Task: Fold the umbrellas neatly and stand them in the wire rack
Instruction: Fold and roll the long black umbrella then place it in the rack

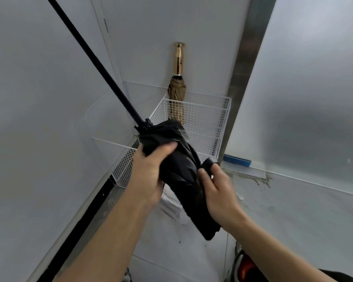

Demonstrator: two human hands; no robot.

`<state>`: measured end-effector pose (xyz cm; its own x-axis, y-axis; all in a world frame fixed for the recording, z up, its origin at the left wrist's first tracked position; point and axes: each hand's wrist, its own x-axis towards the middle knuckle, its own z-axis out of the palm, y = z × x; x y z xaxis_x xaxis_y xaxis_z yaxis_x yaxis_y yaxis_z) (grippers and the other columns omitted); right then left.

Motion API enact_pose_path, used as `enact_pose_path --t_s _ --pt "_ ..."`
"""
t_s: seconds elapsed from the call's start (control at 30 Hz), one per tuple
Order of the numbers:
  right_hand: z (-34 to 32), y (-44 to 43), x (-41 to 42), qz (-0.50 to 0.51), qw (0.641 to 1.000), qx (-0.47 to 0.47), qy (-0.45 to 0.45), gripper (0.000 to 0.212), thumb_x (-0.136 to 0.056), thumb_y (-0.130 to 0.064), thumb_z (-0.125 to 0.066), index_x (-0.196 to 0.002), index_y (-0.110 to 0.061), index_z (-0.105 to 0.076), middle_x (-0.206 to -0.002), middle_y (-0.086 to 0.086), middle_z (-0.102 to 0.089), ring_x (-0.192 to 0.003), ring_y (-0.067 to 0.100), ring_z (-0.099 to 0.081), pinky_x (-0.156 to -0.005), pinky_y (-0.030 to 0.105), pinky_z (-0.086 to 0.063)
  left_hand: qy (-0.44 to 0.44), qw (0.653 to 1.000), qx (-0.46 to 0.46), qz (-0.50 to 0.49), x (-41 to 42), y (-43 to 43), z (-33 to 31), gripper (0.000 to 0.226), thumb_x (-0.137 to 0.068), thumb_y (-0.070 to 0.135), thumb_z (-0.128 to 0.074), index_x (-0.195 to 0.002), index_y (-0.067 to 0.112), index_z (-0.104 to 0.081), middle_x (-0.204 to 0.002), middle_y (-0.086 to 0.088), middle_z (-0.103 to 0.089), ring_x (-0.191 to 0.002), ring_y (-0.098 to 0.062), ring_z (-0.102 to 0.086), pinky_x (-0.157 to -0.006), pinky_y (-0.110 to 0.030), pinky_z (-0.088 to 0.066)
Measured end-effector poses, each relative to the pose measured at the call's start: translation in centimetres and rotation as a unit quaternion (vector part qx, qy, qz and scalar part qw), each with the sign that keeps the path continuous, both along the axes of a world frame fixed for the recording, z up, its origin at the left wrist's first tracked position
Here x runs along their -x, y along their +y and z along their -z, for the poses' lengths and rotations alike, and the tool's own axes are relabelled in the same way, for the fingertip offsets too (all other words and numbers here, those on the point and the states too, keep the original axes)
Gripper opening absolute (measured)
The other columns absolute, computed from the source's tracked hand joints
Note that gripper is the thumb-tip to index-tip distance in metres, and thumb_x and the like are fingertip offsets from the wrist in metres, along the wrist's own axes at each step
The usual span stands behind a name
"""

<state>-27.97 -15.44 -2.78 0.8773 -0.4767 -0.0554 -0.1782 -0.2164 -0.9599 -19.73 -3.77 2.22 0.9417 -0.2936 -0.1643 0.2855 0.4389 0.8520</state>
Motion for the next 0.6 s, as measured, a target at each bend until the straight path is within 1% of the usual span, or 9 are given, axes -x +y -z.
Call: enact_pose_path --t_s 0.07,0.13,0.2,0.27,0.33,0.4,0.5,0.53,0.6 --pt "0.1 0.0 0.2 0.051 0.996 0.071 -0.03 0.018 -0.103 -0.028 -0.047 -0.086 -0.02 -0.047 -0.076 0.0 -0.06 -0.068 0.012 -0.059 -0.06 0.037 -0.05 -0.009 0.997 -0.059 -0.048 1.1 -1.0 0.3 0.065 -0.057 0.01 -0.087 -0.118 0.004 -0.062 -0.108 -0.013 -0.073 -0.096 -0.026 -0.072 -0.082 -0.037 -0.058" --pt "0.1 0.7 0.7 0.044 0.996 0.071 -0.044 0.017 -0.102 -0.028 -0.048 -0.086 -0.022 -0.047 -0.076 -0.004 -0.061 -0.068 0.014 -0.062 -0.058 0.039 -0.054 0.016 0.991 -0.08 -0.109 1.5 -1.7 0.7 0.062 -0.061 0.005 -0.087 -0.118 0.006 -0.062 -0.109 -0.012 -0.073 -0.097 -0.026 -0.072 -0.085 -0.041 -0.059" --pt "-0.1 1.3 1.1 0.037 0.997 -0.023 -0.057 0.015 -0.101 -0.02 -0.052 -0.086 -0.018 -0.053 -0.077 -0.007 -0.064 -0.071 0.013 -0.064 -0.059 0.033 -0.055 0.041 0.982 -0.083 -0.166 1.1 -1.8 0.9 0.048 -0.068 -0.008 -0.081 -0.111 0.006 -0.064 -0.104 -0.013 -0.073 -0.093 -0.027 -0.072 -0.087 -0.047 -0.059" --pt "-0.6 1.0 1.1 0.056 0.984 -0.153 -0.067 0.016 -0.1 -0.016 -0.053 -0.086 -0.009 -0.057 -0.073 0.004 -0.063 -0.073 0.022 -0.063 -0.062 0.037 -0.054 0.05 0.978 -0.091 -0.179 0.4 -1.7 1.1 0.037 -0.071 -0.015 -0.074 -0.099 0.007 -0.064 -0.091 -0.011 -0.071 -0.086 -0.029 -0.071 -0.086 -0.055 -0.057" --pt "-1.4 -0.1 0.7 0.079 0.968 -0.228 -0.068 0.018 -0.101 -0.015 -0.052 -0.086 -0.007 -0.059 -0.076 0.008 -0.067 -0.072 0.021 -0.064 -0.06 0.03 -0.054 0.052 0.977 -0.101 -0.178 0.0 -1.5 1.1 0.033 -0.071 -0.017 -0.07 -0.091 0.007 -0.062 -0.081 -0.009 -0.067 -0.079 -0.029 -0.068 -0.084 -0.056 -0.057" --pt "-1.9 -1.3 0.4 0.087 0.955 -0.275 -0.068 0.017 -0.102 -0.015 -0.049 -0.091 -0.008 -0.06 -0.087 0.011 -0.074 -0.072 0.017 -0.069 -0.059 0.025 -0.055 0.043 0.979 -0.108 -0.169 -0.1 -1.3 1.0 0.029 -0.072 -0.017 -0.068 -0.091 0.004 -0.062 -0.075 -0.007 -0.065 -0.073 -0.026 -0.066 -0.078 -0.05 -0.058" --pt "-1.7 -2.3 -0.1 0.071 0.954 -0.289 -0.028 0.018 -0.103 -0.017 -0.048 -0.095 -0.006 -0.059 -0.092 0.014 -0.075 -0.071 0.018 -0.071 -0.058 0.025 -0.055 0.029 0.987 -0.091 -0.132 0.1 -1.0 0.8 0.022 -0.075 -0.016 -0.067 -0.087 0.002 -0.063 -0.07 -0.006 -0.064 -0.065 -0.021 -0.066 -0.064 -0.036 -0.059" --pt "-1.4 -2.2 -0.2 0.062 0.955 -0.289 -0.004 0.018 -0.103 -0.018 -0.048 -0.095 -0.005 -0.059 -0.088 0.014 -0.074 -0.068 0.018 -0.069 -0.056 0.025 -0.054 0.032 0.991 -0.076 -0.107 0.1 -1.0 0.7 0.02 -0.075 -0.014 -0.067 -0.084 0.003 -0.063 -0.069 -0.005 -0.065 -0.064 -0.02 -0.066 -0.063 -0.034 -0.058" --pt "-0.8 -1.9 -0.4 0.036 0.958 -0.278 0.052 0.019 -0.102 -0.02 -0.051 -0.092 -0.006 -0.059 -0.084 0.018 -0.063 -0.063 0.021 -0.06 -0.055 0.028 -0.05 0.055 0.997 -0.027 -0.037 0.3 -1.0 0.5 0.019 -0.07 -0.01 -0.068 -0.083 0.003 -0.063 -0.073 -0.01 -0.065 -0.069 -0.024 -0.067 -0.07 -0.037 -0.058"
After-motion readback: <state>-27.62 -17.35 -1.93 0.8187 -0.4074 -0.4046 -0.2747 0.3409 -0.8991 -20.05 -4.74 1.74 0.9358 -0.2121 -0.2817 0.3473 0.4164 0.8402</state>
